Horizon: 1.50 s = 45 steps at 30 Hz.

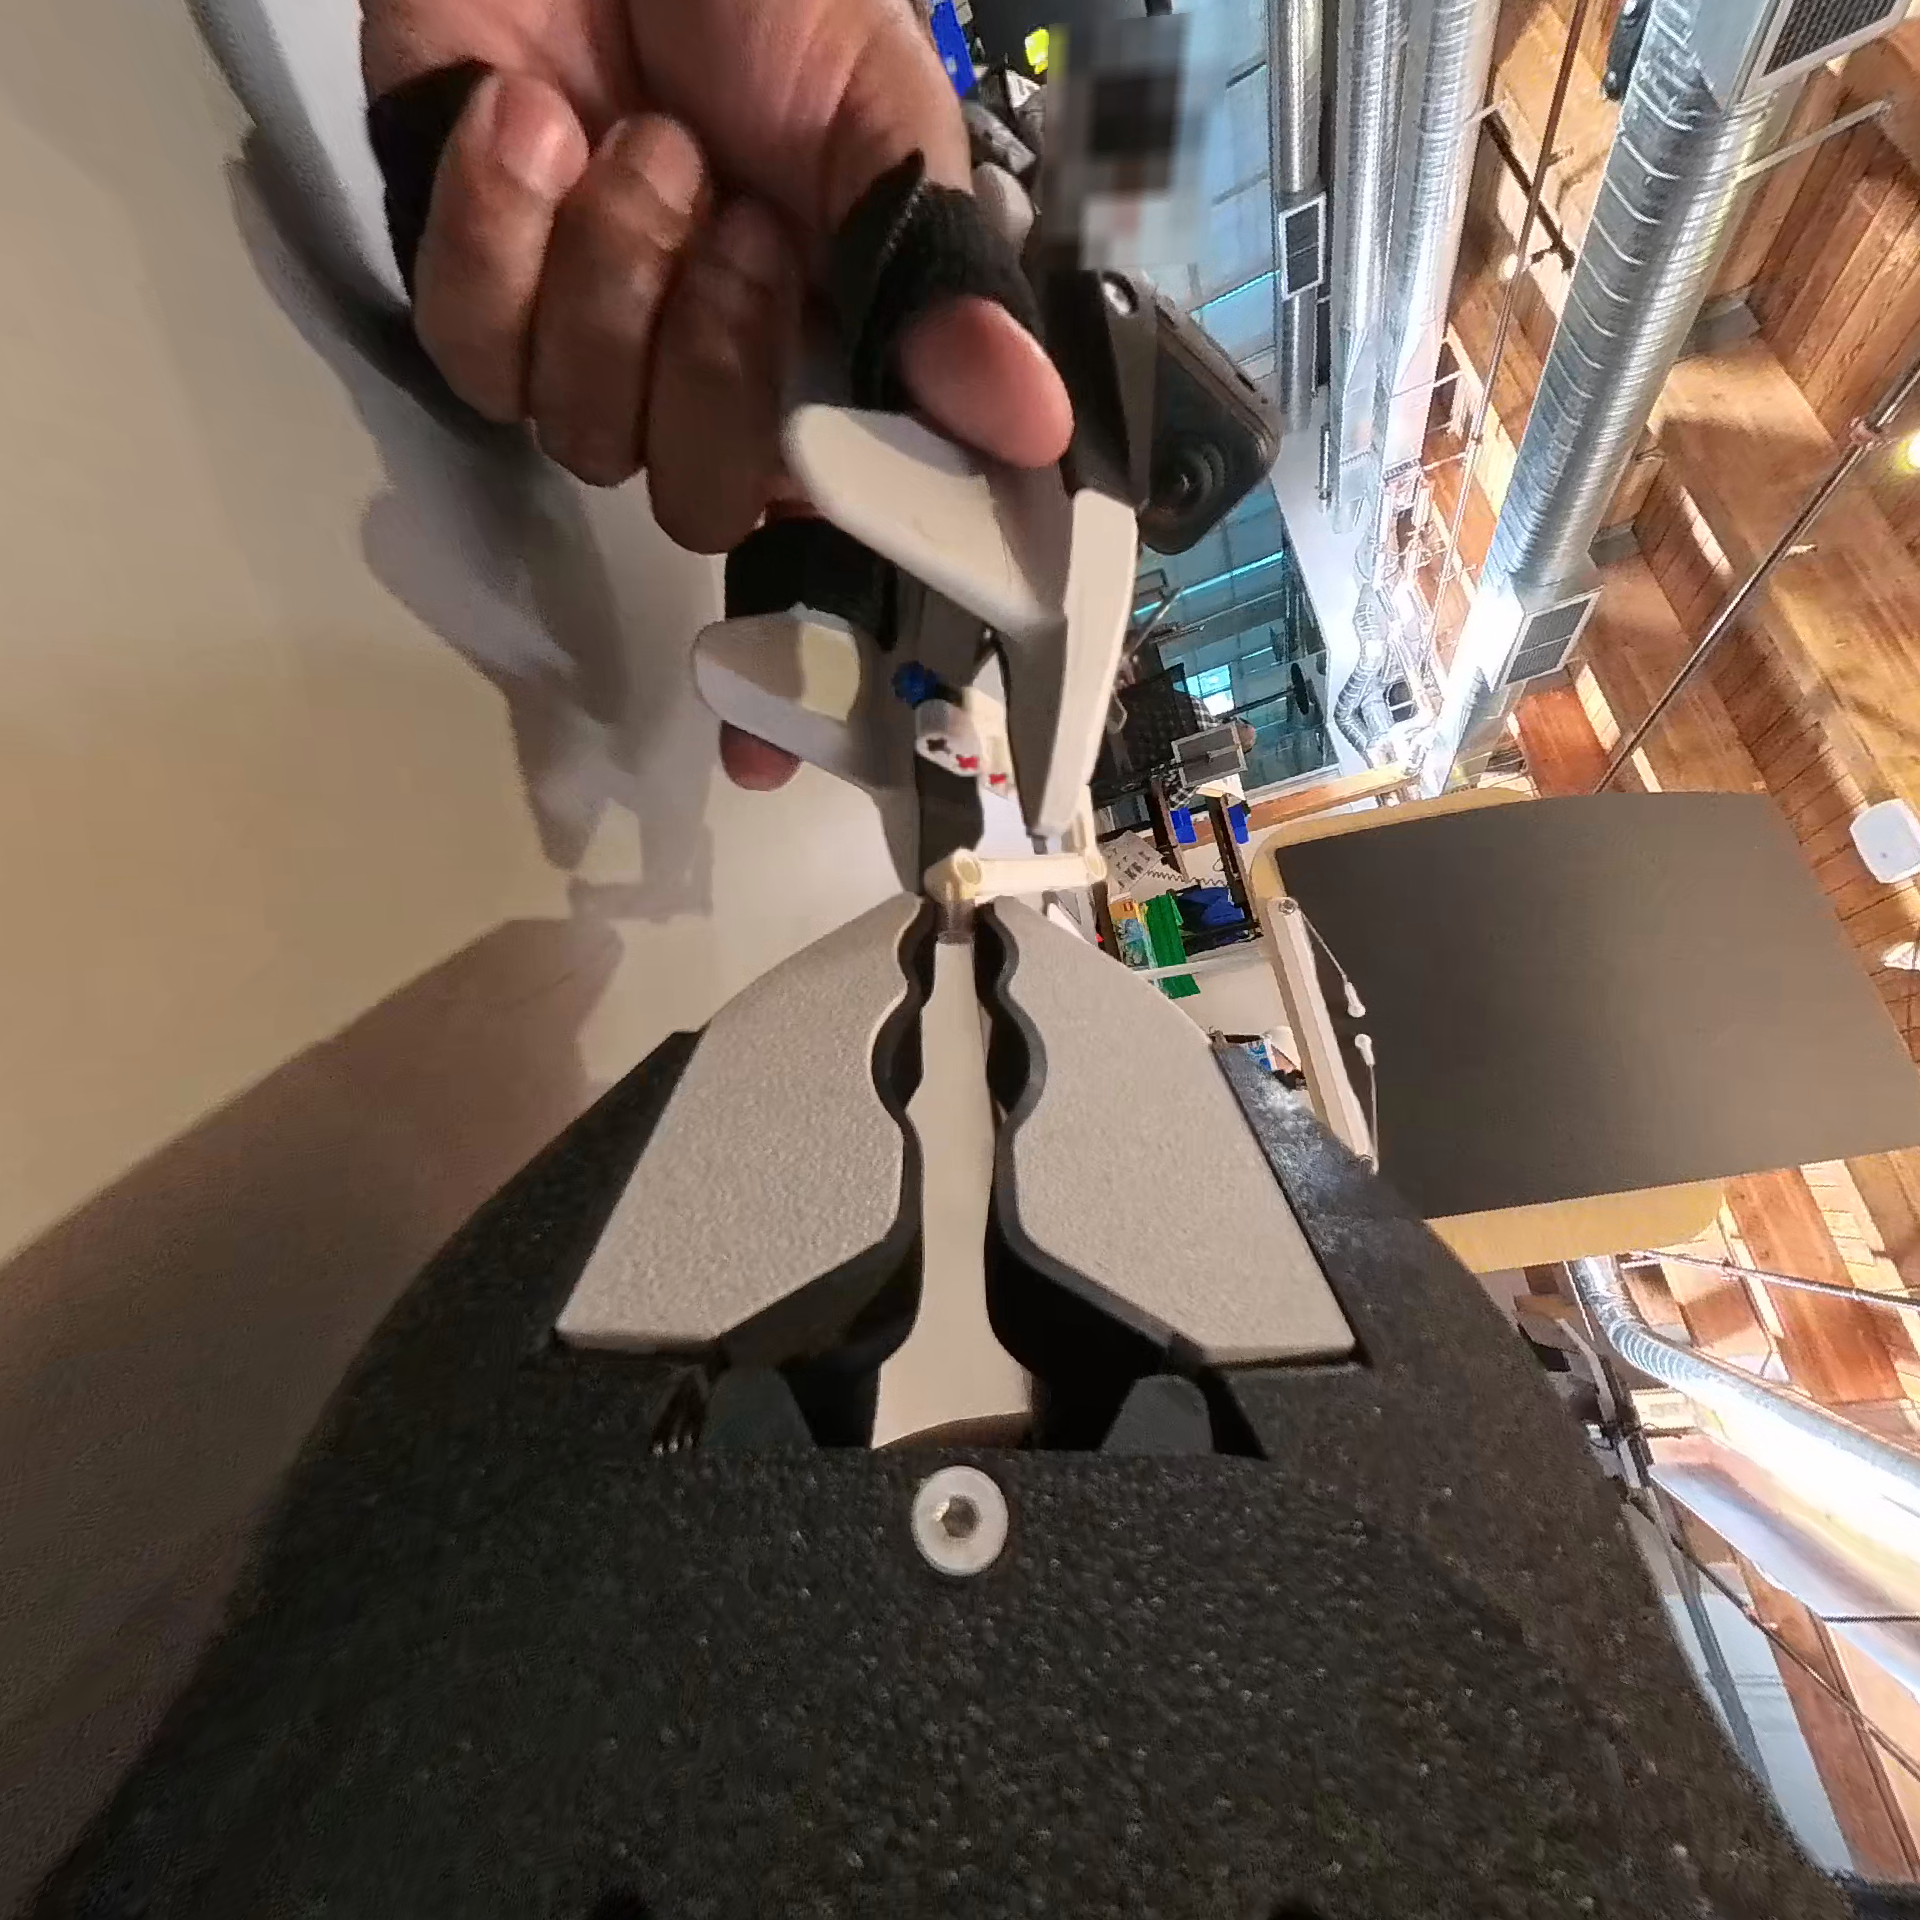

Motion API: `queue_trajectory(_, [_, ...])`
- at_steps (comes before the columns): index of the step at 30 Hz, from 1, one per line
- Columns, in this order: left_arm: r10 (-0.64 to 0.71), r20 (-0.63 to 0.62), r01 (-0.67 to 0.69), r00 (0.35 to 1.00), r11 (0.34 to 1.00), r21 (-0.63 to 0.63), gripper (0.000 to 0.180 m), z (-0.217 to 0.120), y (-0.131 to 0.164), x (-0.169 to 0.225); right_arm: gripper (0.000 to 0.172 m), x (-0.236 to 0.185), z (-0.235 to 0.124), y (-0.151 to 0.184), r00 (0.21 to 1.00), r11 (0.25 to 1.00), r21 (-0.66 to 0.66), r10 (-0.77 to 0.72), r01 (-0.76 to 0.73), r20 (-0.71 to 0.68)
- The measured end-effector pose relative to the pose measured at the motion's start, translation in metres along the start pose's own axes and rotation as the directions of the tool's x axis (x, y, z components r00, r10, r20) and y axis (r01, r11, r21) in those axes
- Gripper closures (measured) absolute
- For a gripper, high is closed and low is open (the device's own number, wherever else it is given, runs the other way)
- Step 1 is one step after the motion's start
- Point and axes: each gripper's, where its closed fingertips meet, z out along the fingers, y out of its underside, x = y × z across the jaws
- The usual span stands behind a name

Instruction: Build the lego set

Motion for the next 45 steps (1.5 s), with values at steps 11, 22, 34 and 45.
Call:
queue_trajectory(11, [-0.052,-0.006,0.052,0.999,0.999,-0.01,0.169,0.005,0.001,-0.004,0.165,-0.003,0.001,-0.001,1.0,1.0,0.012,-0.008,0.007,0.012])
queue_trajectory(22, [0.029,0.071,-0.032,0.997,0.999,0.035,0.173,-0.003,-0.007,-0.012,0.153,-0.004,-0.011,0.027,0.951,0.952,-0.136,0.29,-0.275,0.104])
queue_trajectory(34, [0.105,0.279,-0.064,0.955,0.986,-0.152,0.173,0.0,0.015,-0.042,0.162,-0.058,-0.027,0.05,0.634,0.697,-0.506,0.7,-0.508,0.329])
queue_trajectory(45, [0.153,0.341,-0.092,0.927,0.977,-0.191,0.173,0.003,0.019,-0.048,0.168,-0.056,-0.017,0.045,0.61,0.662,-0.503,0.736,-0.556,0.293])
